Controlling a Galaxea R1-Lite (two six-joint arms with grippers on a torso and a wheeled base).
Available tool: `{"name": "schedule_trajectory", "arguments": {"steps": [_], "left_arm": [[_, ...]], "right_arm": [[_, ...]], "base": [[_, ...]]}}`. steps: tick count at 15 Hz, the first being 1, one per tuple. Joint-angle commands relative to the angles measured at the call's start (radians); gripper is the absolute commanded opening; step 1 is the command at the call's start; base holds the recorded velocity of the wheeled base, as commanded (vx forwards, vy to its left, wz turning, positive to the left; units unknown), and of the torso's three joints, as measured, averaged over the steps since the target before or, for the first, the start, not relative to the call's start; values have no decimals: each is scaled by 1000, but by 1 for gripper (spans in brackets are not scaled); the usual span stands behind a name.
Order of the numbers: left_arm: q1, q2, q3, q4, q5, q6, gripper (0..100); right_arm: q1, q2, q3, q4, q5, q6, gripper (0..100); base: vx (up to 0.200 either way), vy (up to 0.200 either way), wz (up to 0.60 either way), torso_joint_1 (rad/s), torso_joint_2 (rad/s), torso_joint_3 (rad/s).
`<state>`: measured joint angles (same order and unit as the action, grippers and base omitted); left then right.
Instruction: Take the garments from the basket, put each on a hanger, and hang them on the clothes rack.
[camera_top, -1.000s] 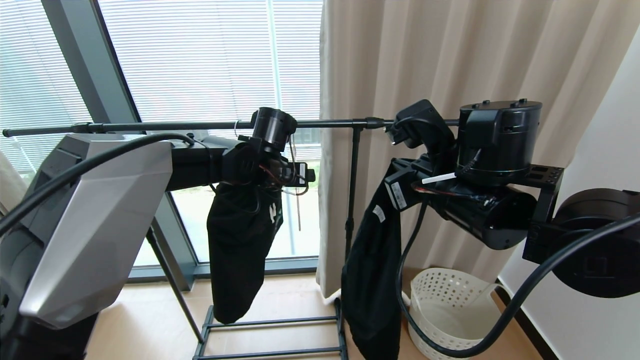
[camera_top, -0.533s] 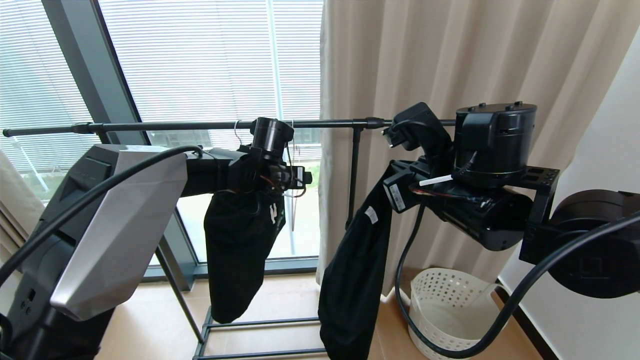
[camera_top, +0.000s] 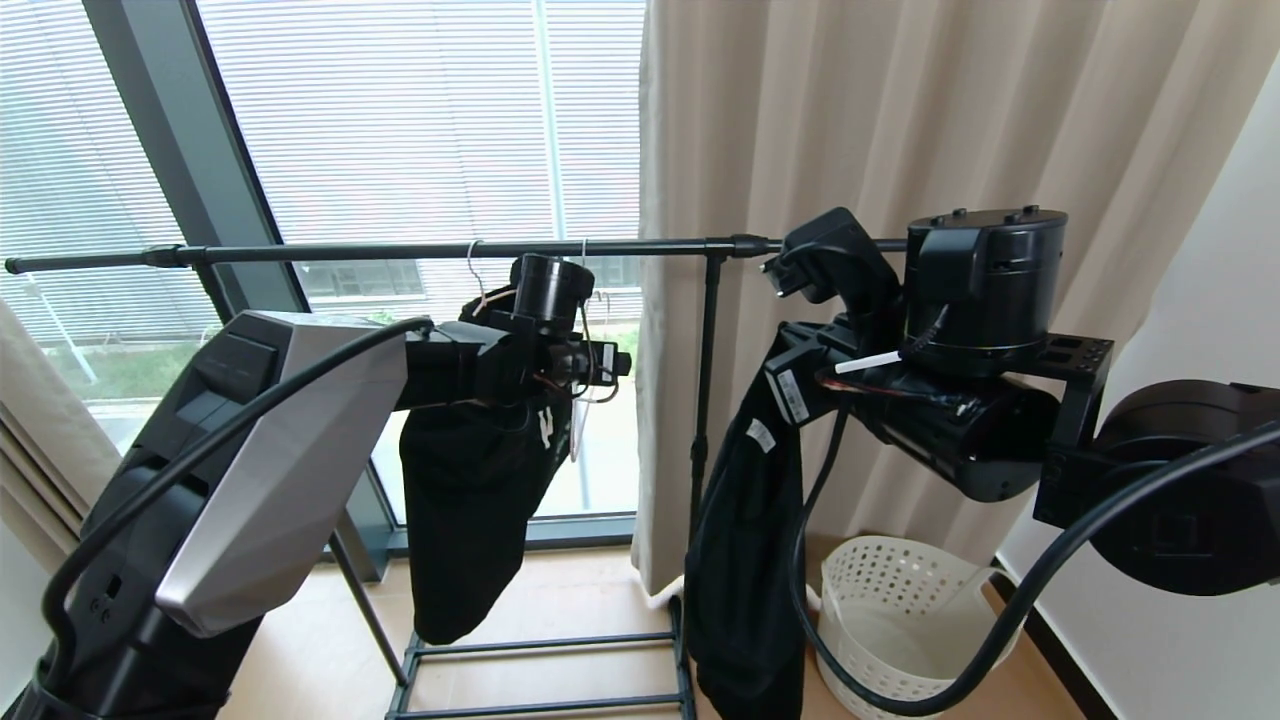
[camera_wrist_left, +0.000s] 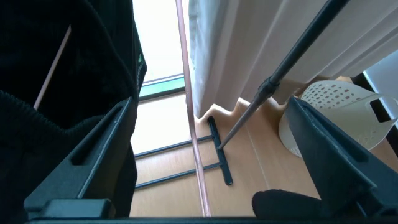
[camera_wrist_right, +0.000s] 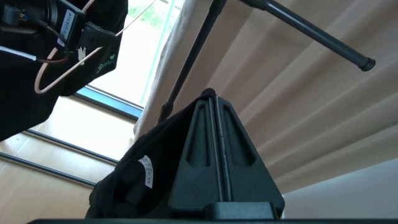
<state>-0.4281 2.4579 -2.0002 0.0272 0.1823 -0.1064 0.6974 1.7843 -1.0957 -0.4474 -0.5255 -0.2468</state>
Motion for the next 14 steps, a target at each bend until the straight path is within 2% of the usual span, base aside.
{"name": "schedule_trajectory", "arguments": {"steps": [1,14], "left_arm": [[6,23,0,-7,2,11,100],[17,69,0,-40,34,43,100]], "right_arm": [[1,6,-1,0,1,0,0],[1,11,-3,0,1,0,0]], "base": [[0,0,0,0,0,0],[0,0,0,0,0,0]]}}
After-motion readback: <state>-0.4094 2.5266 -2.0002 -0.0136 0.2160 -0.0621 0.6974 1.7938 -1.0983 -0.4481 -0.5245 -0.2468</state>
